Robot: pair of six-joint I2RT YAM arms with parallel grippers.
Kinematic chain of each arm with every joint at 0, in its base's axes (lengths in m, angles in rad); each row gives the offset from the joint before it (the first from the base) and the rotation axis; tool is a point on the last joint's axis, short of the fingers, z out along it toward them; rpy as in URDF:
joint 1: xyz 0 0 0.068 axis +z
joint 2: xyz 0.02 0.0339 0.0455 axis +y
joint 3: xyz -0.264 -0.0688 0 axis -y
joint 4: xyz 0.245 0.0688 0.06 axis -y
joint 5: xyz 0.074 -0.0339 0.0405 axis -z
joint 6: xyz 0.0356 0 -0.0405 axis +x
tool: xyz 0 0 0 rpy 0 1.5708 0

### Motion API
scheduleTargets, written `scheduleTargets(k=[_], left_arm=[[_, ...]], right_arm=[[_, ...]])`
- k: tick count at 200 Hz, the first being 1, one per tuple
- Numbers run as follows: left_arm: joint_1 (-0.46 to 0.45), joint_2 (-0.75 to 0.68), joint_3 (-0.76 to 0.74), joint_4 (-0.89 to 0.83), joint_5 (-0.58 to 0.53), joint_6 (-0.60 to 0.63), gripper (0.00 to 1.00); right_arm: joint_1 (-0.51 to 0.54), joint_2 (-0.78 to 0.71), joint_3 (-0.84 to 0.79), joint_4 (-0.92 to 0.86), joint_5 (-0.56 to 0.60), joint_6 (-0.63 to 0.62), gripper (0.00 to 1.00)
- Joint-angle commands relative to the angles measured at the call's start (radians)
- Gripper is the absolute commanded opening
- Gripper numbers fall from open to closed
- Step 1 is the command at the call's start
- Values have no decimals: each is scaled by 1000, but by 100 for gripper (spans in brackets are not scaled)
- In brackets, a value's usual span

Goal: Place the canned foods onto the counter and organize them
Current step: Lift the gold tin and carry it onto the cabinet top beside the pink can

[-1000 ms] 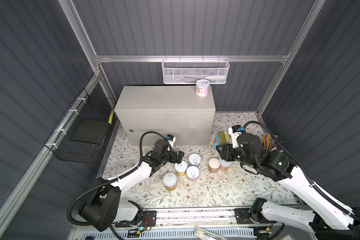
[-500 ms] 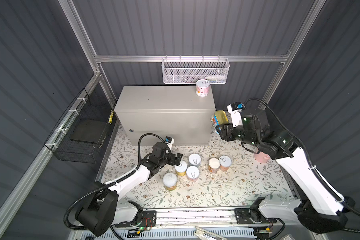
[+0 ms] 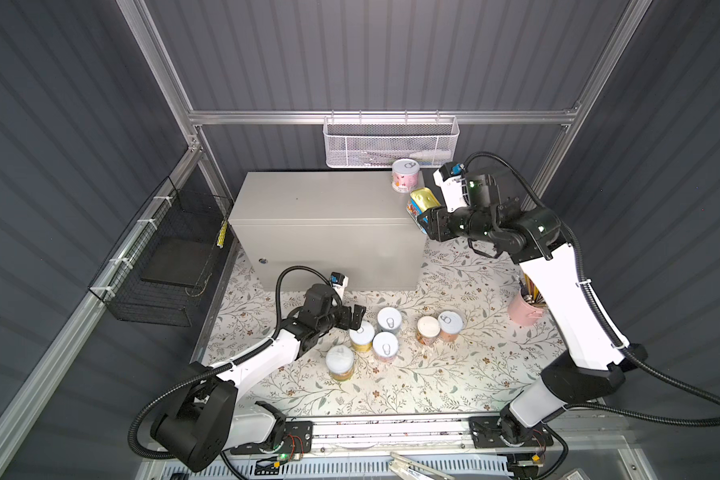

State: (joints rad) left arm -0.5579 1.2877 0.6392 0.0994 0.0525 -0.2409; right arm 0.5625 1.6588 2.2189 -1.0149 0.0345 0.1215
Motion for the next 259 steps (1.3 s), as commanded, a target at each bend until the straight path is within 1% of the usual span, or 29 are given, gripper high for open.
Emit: scheduleTargets(k=[1, 71, 97, 116, 149, 170, 195, 214, 238, 246, 252, 259], left_arm=[[-5, 4, -14, 4, 10, -12, 100], [-6, 5, -17, 5, -2, -11, 100], [-5, 11, -12, -1, -5, -11, 100], [-5, 3, -19, 6, -5, -15, 100], [-5, 4, -20, 7, -10, -16, 100], [-5, 7, -19, 8, -5, -18, 100], [-5, 11, -19, 9, -5, -20, 100], [-4, 13, -19, 10, -3, -20, 100], [-5, 16, -19, 10, 0, -19, 100], [-4, 15, -19, 11, 0, -19, 100], [-6, 13, -19, 11, 0, -20, 100], [-5, 13, -19, 11, -1, -19, 100]], right_arm=[[-11, 35, 67, -14, -4, -54, 46], [-39, 128, 165, 20, -5, -72, 45], [-56, 189, 245, -12, -7, -76, 45], [-73, 229, 294, -31, -34, -67, 45], [-83, 260, 302, -19, -49, -53, 46], [-87, 274, 301, -3, -79, -47, 46], [-89, 285, 301, 12, -78, -48, 48], [-92, 293, 302, 24, -82, -55, 50], [-97, 306, 303, 28, -82, -63, 55], [-96, 309, 303, 28, -84, -64, 59], [-96, 308, 303, 27, -80, -63, 64], [-98, 309, 303, 29, -76, -64, 68]])
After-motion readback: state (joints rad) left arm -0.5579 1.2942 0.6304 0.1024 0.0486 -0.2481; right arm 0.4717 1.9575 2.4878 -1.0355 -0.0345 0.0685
